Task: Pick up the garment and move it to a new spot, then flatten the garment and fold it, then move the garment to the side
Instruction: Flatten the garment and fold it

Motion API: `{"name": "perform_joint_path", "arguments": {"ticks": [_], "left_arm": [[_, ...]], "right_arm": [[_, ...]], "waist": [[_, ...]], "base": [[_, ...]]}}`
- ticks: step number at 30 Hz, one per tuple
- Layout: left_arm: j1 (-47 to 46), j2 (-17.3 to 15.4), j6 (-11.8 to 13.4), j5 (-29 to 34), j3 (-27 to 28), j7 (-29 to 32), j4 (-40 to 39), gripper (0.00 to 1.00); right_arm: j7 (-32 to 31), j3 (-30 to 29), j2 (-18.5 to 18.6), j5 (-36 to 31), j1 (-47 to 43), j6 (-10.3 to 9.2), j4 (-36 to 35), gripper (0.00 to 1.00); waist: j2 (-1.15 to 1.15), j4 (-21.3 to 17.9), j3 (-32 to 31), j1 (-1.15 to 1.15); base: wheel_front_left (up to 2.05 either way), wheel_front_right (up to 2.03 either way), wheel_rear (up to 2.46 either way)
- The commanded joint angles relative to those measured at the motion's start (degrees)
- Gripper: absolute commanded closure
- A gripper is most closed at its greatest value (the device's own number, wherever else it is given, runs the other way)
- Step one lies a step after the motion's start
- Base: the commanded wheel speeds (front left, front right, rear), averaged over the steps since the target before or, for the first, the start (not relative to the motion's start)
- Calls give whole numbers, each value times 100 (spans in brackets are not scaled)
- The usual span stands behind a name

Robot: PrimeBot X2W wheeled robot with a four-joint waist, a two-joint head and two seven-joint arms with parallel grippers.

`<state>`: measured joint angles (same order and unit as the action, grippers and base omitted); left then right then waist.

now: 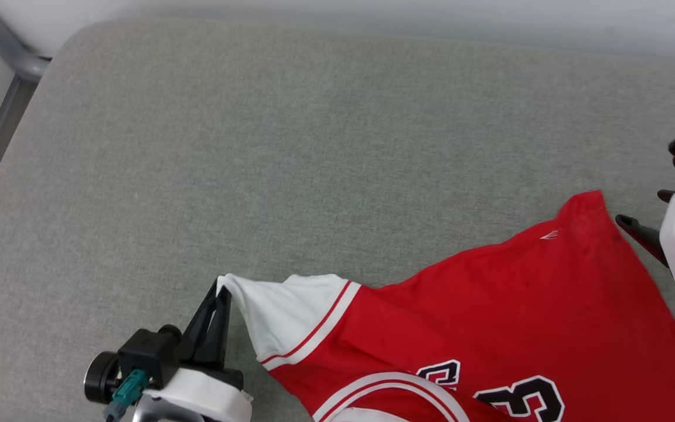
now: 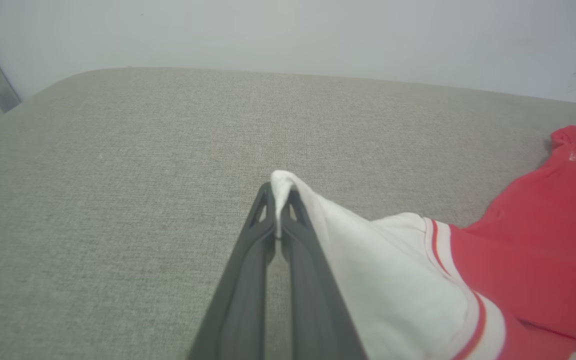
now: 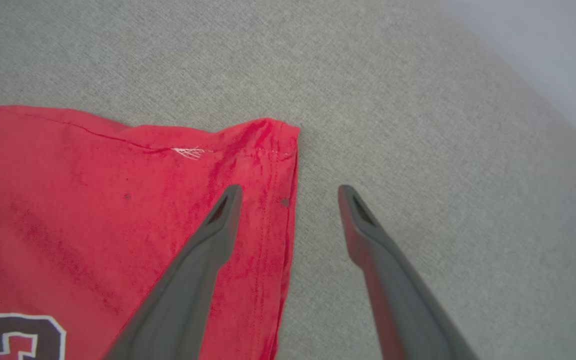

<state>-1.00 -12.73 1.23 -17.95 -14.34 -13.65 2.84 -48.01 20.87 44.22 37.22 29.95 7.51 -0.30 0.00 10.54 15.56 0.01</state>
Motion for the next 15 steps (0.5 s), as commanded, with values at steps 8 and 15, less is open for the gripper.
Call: {"name": "perform_joint_path", "arguments": {"ticks": [8, 15], "left_arm": [[-390, 157, -69, 50, -105, -92, 83, 100], [-530, 210, -107, 48, -112, -127, 195, 100]], "right_arm": [[-175, 831, -206, -66, 972, -4, 1176, 0], [-81, 1658, -345, -21, 999, -2, 1945, 0]], "waist": [[0, 340, 510, -1], [0, 422, 647, -1]], "base": [[0, 0, 0], [0, 0, 0]]}}
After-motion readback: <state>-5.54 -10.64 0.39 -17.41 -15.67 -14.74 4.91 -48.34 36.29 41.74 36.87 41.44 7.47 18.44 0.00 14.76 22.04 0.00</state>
